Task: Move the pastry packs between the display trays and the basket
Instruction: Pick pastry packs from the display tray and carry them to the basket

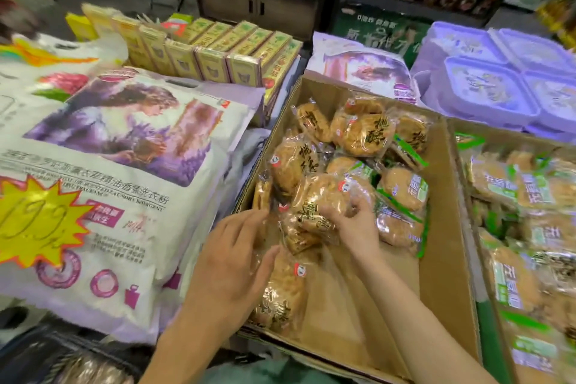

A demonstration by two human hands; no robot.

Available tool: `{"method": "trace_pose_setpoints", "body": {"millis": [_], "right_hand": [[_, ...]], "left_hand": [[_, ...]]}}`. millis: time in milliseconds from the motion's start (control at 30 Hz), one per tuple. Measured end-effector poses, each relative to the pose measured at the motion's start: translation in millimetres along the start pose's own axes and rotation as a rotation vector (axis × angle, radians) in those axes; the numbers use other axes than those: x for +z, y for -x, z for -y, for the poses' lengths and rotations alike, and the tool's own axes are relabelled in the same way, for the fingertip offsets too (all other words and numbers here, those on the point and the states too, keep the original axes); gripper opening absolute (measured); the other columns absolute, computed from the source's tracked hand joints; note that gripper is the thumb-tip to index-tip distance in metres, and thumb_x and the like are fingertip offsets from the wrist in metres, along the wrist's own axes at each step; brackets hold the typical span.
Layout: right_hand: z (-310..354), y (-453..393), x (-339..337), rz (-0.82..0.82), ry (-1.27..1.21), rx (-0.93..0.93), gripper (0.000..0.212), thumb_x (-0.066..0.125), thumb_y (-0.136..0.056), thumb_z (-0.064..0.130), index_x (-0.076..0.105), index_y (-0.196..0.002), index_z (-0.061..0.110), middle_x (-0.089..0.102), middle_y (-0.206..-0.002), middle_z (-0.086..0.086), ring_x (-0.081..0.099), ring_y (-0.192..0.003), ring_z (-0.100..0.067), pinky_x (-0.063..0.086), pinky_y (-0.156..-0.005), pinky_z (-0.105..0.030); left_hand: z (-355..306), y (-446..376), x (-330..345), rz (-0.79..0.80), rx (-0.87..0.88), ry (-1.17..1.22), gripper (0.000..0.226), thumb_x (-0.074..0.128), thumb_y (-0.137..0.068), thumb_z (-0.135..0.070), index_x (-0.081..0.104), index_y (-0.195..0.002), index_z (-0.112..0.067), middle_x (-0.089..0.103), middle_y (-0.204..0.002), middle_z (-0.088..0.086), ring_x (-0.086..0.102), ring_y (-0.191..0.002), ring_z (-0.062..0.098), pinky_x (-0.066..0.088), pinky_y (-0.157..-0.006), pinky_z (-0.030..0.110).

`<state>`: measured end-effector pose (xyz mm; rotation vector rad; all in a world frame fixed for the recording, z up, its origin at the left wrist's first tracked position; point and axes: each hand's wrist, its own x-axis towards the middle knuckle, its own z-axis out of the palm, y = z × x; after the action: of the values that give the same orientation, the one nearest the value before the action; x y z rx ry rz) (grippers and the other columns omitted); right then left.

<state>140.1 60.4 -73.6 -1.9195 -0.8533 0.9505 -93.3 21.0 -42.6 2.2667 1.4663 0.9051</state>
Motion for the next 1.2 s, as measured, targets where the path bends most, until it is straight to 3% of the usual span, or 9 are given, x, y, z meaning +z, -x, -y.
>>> {"method": "trace_pose_setpoints", "body": {"millis": [167, 300, 433, 567, 767, 867, 1000, 1133, 1200], "right_hand": [[2, 17, -40, 0.049, -0.11, -0.031, 0.045, 0.086, -0.078, 0.033, 0.053, -0.108, 0.027, 0.064, -0.102, 0.001, 0.063, -0.095, -0.02, 0.052, -0.086, -0.038], [2, 30, -65, 0.066, -0.207, -0.049, 0.034, 0.081, -0.084, 0.024, 0.054, -0.103, 0.033, 0.063, -0.104, 0.006, 0.06, -0.093, -0.006, 0.047, -0.082, -0.028], [-5, 35, -72, 0.037, -0.232, 0.006, 0.052, 0.082, -0.081, 0.031, 0.051, -0.121, 0.023, 0.059, -0.117, 0.003, 0.057, -0.11, -0.016, 0.045, -0.091, -0.034], [-10, 41, -68, 0.053, -0.287, 0.063, 0.041, 0.082, -0.082, 0.031, 0.05, -0.108, 0.027, 0.056, -0.111, 0.001, 0.059, -0.107, -0.023, 0.051, -0.095, -0.06], [4, 55, -64, 0.089, -0.319, 0.01, 0.038, 0.078, -0.086, 0.023, 0.054, -0.115, 0.018, 0.067, -0.11, -0.002, 0.064, -0.1, -0.016, 0.05, -0.101, -0.046], [2, 64, -64, 0.068, -0.346, 0.001, 0.037, 0.08, -0.084, 0.022, 0.056, -0.112, 0.018, 0.071, -0.11, -0.005, 0.066, -0.107, -0.026, 0.049, -0.102, -0.053], [-1, 85, -68, 0.076, -0.424, -0.02, 0.03, 0.077, -0.086, 0.02, 0.054, -0.103, 0.028, 0.069, -0.108, -0.002, 0.066, -0.1, -0.019, 0.05, -0.092, -0.043], [2, 112, -74, 0.068, -0.466, -0.04, 0.062, 0.078, -0.082, 0.024, 0.05, -0.137, 0.026, 0.071, -0.119, 0.002, 0.067, -0.111, -0.02, 0.05, -0.103, -0.051], [5, 125, -75, 0.067, -0.484, -0.073, 0.062, 0.078, -0.08, 0.025, 0.05, -0.136, 0.026, 0.071, -0.12, 0.001, 0.067, -0.112, -0.021, 0.049, -0.104, -0.055]], "left_hand": [[-12, -27, 11, 0.065, -0.121, -0.292, 0.061, 0.051, -0.092, -0.049, 0.052, -0.14, -0.011, 0.063, -0.126, 0.01, 0.058, -0.11, 0.033, 0.049, -0.089, 0.047], [-29, -49, 22, 0.156, -0.236, -0.465, 0.068, 0.061, -0.088, -0.051, 0.048, -0.142, -0.011, 0.059, -0.127, 0.014, 0.056, -0.11, 0.037, 0.045, -0.087, 0.047], [-35, -54, 30, 0.191, -0.208, -0.351, 0.067, 0.064, -0.092, -0.042, 0.041, -0.146, -0.01, 0.052, -0.134, 0.014, 0.052, -0.121, 0.033, 0.047, -0.097, 0.044], [-35, -61, 32, 0.191, -0.262, -0.224, 0.073, 0.065, -0.094, -0.039, 0.031, -0.152, -0.01, 0.046, -0.139, 0.013, 0.051, -0.124, 0.033, 0.047, -0.098, 0.044], [-31, -85, 31, 0.183, -0.313, -0.259, 0.038, 0.056, -0.089, -0.016, 0.041, -0.124, -0.011, 0.058, -0.104, 0.017, 0.06, -0.094, 0.042, 0.045, -0.068, 0.044], [-30, -75, 19, 0.132, -0.259, -0.139, 0.026, 0.053, -0.09, -0.012, 0.045, -0.115, -0.015, 0.065, -0.089, 0.012, 0.062, -0.083, 0.038, 0.049, -0.064, 0.045], [-29, -54, -12, -0.082, -0.188, 0.014, 0.036, 0.06, -0.092, -0.011, 0.054, -0.127, -0.015, 0.067, -0.093, 0.002, 0.061, -0.081, 0.027, 0.04, -0.066, 0.035], [-40, -33, -44, -0.22, -0.328, 0.311, 0.059, 0.069, -0.089, -0.007, 0.049, -0.144, -0.018, 0.065, -0.101, -0.012, 0.063, -0.085, -0.007, 0.044, -0.076, 0.006], [-42, -20, -56, -0.251, -0.446, 0.575, 0.057, 0.073, -0.09, -0.009, 0.053, -0.143, -0.021, 0.068, -0.105, -0.01, 0.065, -0.094, -0.007, 0.054, -0.085, 0.016]]}}
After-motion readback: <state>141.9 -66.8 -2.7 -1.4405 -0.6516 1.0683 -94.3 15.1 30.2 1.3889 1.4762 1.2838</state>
